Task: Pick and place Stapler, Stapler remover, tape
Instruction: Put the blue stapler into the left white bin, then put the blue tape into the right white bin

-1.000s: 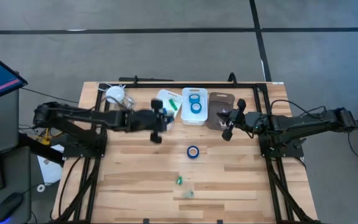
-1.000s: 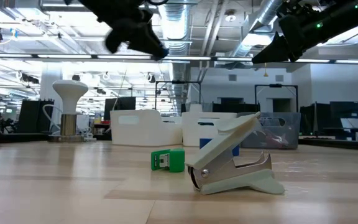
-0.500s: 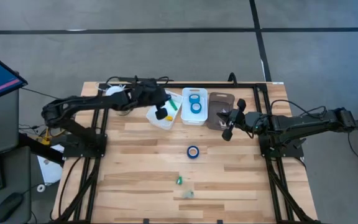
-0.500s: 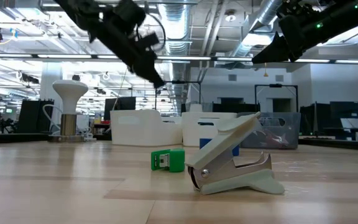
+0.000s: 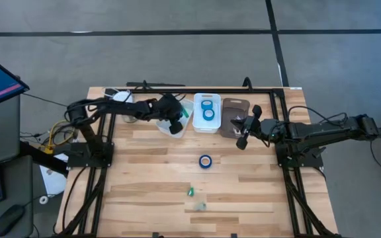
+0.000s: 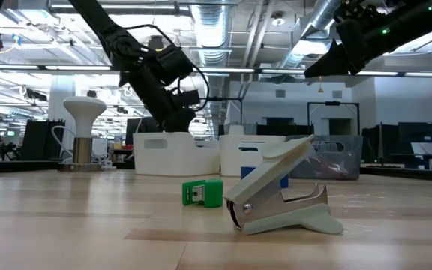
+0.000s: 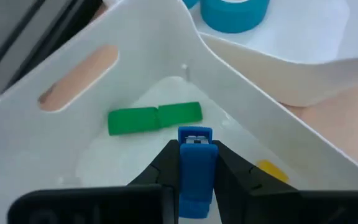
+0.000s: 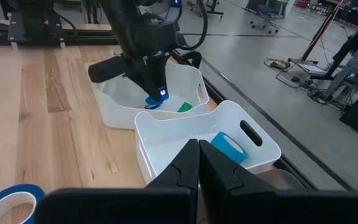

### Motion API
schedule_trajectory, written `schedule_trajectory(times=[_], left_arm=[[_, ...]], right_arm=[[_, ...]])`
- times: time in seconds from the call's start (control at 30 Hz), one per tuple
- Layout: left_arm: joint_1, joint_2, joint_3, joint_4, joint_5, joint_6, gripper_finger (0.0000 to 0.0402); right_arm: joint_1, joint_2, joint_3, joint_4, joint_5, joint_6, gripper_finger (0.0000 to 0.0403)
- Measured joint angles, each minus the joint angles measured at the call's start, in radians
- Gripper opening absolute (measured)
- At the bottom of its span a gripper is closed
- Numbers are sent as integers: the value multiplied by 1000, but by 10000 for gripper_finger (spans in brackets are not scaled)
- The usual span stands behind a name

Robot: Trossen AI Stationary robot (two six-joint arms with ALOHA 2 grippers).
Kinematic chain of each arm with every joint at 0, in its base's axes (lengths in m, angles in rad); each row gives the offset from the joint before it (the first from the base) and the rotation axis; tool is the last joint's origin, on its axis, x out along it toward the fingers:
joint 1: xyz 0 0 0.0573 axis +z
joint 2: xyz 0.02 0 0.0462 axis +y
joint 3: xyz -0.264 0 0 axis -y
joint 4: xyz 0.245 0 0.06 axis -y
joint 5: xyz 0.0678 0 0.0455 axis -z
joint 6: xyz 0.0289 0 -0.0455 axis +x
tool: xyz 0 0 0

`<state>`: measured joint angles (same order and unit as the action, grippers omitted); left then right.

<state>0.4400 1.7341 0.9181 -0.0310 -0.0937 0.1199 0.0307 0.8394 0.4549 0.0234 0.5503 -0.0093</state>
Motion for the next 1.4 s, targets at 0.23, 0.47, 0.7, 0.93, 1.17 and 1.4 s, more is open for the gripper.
schedule_trajectory(times=[0.23, 0.47, 0.7, 0.93, 1.17, 1.4], left_arm=[[0, 11, 3, 2, -3, -7, 49], [0, 11, 2, 5, -4, -7, 86], [0, 11, 0, 10, -19, -41, 123], [-5, -50, -1, 14, -19, 47, 118], [-41, -261, 0, 20, 52, 58, 73], [-164, -388, 0, 66, 88, 11, 18]], right_arm=[[0, 0, 0, -14, 0, 0, 0], [0, 0, 0, -17, 0, 2, 0], [0, 0, 0, -17, 0, 2, 0], [0, 0, 0, -17, 0, 2, 0], [0, 0, 0, -17, 0, 2, 0], [0, 0, 0, -16, 0, 2, 0]])
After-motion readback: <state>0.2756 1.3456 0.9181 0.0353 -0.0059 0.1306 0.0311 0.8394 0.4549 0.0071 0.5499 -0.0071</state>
